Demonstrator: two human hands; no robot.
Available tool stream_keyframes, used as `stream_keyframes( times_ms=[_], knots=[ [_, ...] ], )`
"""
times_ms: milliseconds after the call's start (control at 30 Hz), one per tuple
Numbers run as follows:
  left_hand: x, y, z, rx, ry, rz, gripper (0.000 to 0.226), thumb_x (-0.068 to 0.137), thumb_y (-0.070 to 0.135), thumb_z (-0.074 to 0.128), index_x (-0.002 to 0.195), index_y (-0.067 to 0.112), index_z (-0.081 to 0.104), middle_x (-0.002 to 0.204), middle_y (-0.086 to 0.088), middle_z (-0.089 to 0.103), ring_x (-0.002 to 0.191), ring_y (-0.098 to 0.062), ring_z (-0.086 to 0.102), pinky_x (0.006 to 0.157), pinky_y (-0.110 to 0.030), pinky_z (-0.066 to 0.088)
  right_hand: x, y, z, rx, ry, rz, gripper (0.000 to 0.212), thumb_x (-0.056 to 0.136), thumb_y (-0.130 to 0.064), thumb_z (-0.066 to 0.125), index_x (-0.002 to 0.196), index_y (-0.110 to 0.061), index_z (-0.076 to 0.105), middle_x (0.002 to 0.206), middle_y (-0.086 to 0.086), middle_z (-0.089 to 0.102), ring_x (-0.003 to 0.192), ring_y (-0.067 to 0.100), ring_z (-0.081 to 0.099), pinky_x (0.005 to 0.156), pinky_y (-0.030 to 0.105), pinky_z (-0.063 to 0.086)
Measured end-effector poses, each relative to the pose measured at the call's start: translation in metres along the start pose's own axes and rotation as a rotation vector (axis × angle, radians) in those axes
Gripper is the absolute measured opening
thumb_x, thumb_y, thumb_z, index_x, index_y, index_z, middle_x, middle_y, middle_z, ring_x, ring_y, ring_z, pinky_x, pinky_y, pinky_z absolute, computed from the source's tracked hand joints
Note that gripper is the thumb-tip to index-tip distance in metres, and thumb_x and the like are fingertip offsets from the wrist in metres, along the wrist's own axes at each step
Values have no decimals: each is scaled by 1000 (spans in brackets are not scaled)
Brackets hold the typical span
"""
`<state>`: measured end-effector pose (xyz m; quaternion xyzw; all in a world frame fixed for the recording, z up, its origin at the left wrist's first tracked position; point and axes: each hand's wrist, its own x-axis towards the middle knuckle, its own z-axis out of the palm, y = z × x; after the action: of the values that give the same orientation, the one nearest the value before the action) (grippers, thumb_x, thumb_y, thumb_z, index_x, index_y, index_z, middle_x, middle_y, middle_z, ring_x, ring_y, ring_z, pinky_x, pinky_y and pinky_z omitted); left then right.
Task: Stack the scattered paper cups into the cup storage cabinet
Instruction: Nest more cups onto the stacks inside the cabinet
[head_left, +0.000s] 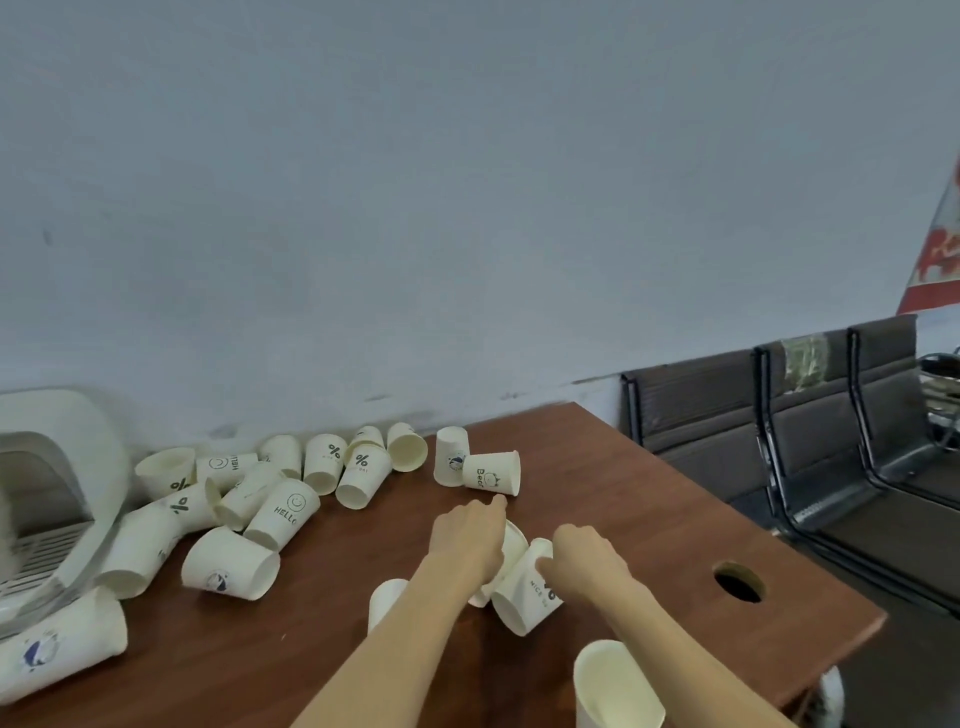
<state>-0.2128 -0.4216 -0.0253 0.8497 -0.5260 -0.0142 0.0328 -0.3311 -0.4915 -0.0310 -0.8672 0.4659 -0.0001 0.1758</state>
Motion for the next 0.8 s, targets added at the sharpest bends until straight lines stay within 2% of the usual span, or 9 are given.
stream_keyframes(
  times_ms=[167,300,400,467,567,667,800],
  knots=[
    [9,-8,4,3,-166,2,57,90,9,46,142,23,30,128,-10,52,114,-30,53,85,-38,42,3,-3,3,-9,18,-4,14,94,-29,49,92,-16,45,108,6,59,101,25,59,74,33,46],
    [11,-11,2,-22,-212,5,62,90,9,43,146,25,24,129,-10,51,115,-30,52,86,-39,42,2,-3,3,-18,28,13,15,95,-31,50,98,-16,50,111,6,59,102,25,60,78,34,48],
    [12,-12,0,-33,-261,17,68,90,10,42,149,31,16,132,-10,50,116,-30,51,87,-40,42,1,-3,2,-24,22,17,16,95,-31,51,94,-16,45,111,5,58,101,24,57,75,32,44],
    [13,-10,-2,-42,-276,34,64,89,9,42,146,31,23,130,-10,50,115,-30,51,86,-39,42,-1,-3,0,-37,18,17,17,94,-31,51,92,-16,42,110,5,57,104,25,57,74,31,42],
    [11,-7,-5,-52,-240,45,50,87,7,44,134,23,38,122,-9,52,110,-29,53,81,-37,40,-3,-3,-2,-44,28,9,16,94,-30,51,91,-16,43,98,2,51,97,24,56,73,31,43],
    [5,-7,-10,-58,-158,45,42,87,6,45,128,18,42,120,-10,53,109,-29,53,83,-37,41,-6,-5,-4,-47,49,-6,17,93,-31,52,89,-17,43,96,1,50,88,21,51,73,31,44],
    [-10,-17,-16,-89,-43,23,32,90,6,44,120,16,48,119,-10,54,106,-28,53,85,-37,43,-13,-13,-3,-52,78,-35,17,92,-33,53,93,-17,47,103,3,56,98,24,57,75,32,46]
  ],
)
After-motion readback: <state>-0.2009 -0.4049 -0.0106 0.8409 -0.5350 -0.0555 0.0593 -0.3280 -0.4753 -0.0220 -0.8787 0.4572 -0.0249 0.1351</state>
